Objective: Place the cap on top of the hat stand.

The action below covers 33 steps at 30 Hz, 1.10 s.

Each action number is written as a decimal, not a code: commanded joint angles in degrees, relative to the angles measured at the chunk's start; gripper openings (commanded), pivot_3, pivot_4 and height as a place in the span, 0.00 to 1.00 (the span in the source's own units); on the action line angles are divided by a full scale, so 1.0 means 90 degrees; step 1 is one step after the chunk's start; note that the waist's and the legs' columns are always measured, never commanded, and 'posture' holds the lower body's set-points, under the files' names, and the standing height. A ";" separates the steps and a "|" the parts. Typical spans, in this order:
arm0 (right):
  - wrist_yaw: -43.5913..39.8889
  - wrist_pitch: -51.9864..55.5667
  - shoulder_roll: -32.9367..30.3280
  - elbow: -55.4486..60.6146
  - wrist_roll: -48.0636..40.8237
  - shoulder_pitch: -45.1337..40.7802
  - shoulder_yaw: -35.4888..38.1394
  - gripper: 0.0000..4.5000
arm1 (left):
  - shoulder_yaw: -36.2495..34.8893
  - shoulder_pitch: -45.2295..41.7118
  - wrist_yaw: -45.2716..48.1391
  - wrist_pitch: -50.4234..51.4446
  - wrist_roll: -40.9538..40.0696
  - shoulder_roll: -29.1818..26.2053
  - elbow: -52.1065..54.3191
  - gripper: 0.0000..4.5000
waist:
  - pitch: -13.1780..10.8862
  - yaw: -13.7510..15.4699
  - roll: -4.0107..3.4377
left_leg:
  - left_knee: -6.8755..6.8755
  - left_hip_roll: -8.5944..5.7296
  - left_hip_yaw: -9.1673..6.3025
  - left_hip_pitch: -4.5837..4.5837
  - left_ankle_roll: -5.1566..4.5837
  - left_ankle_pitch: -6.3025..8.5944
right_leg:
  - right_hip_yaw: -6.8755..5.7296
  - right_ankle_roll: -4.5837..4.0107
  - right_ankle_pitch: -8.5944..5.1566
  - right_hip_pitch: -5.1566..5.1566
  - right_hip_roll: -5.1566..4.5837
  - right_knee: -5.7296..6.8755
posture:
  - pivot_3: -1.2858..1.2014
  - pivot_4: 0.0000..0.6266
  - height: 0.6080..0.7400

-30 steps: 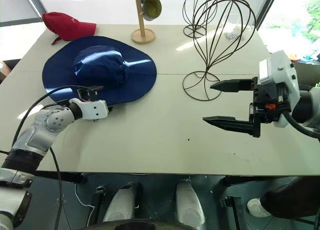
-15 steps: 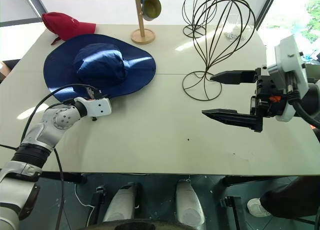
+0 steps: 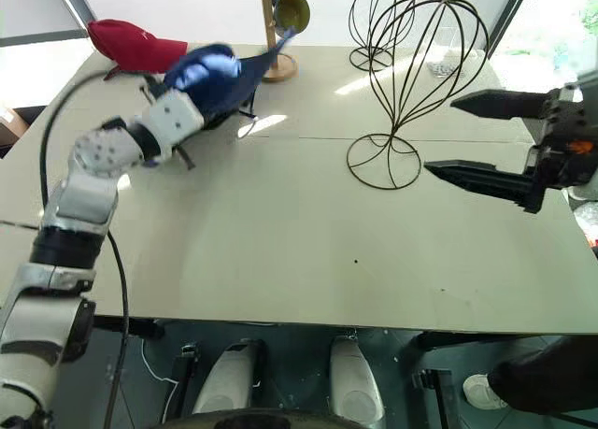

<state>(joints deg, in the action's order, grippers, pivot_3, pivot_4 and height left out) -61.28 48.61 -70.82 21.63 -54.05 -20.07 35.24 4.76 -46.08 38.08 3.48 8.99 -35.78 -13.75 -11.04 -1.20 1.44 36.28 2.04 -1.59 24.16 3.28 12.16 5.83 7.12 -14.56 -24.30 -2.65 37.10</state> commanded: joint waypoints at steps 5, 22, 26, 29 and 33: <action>0.0050 -0.0028 -0.0223 -0.0304 0.0271 -0.0025 0.0788 1.00 | -0.0080 -0.1919 0.0175 0.0423 -0.0571 0.0564 -0.0221 0.01 | -0.0001 0.0023 0.0001 | 0.0006 -0.0003 -0.0003 0.0009 0.0000 0.0000 | 0.0000 0.0006 0.0001 -0.0001 0.0001 -0.0002 | 0.52 0.24 0.99; 0.0356 0.0217 0.0024 0.0048 0.0427 0.0592 0.1782 1.00 | -0.0021 -0.5706 -0.0473 -0.1158 -0.0585 0.2202 -0.4875 0.01 | -0.0005 0.0012 0.0004 | -0.0004 -0.0013 -0.0010 0.0018 -0.0001 0.0000 | 0.0001 0.0027 -0.0012 -0.0009 -0.0003 -0.0010 | 0.52 0.24 0.99; 0.0294 0.0339 0.0092 0.0060 0.0577 0.0992 0.2249 1.00 | -0.0060 -0.6338 -0.0675 -0.1803 -0.0526 0.2485 -0.5579 0.01 | -0.0007 0.0016 0.0007 | -0.0005 -0.0017 -0.0010 0.0025 -0.0001 0.0000 | 0.0001 0.0031 -0.0014 -0.0014 -0.0007 -0.0013 | 0.52 0.24 0.99; 0.0247 0.0404 0.0169 0.0049 0.0716 0.1307 0.2580 1.00 | -0.0114 -0.6517 -0.0596 -0.2219 -0.0597 0.2692 -0.5666 0.01 | -0.0007 0.0026 0.0008 | -0.0009 -0.0017 -0.0011 0.0025 -0.0001 0.0000 | 0.0001 0.0032 -0.0015 -0.0015 -0.0006 -0.0013 | 0.52 0.24 0.99; 0.0158 0.0661 0.0260 0.0137 0.0816 0.1730 0.3210 1.00 | 0.0037 -0.6198 -0.0318 -0.2975 -0.0553 0.2911 -0.5222 0.01 | -0.0007 0.0030 0.0007 | -0.0008 -0.0017 -0.0010 0.0025 0.0000 0.0000 | 0.0001 0.0031 -0.0015 -0.0016 -0.0007 -0.0012 | 0.52 0.24 0.99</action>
<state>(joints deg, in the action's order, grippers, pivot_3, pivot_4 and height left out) -59.46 53.86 -68.44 21.92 -46.98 -4.62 59.27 5.30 -101.51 34.74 -19.48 4.41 -9.56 -64.37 -11.11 -0.93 1.50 36.21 1.88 -1.68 24.38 3.28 12.17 5.85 7.40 -14.70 -24.45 -2.71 37.00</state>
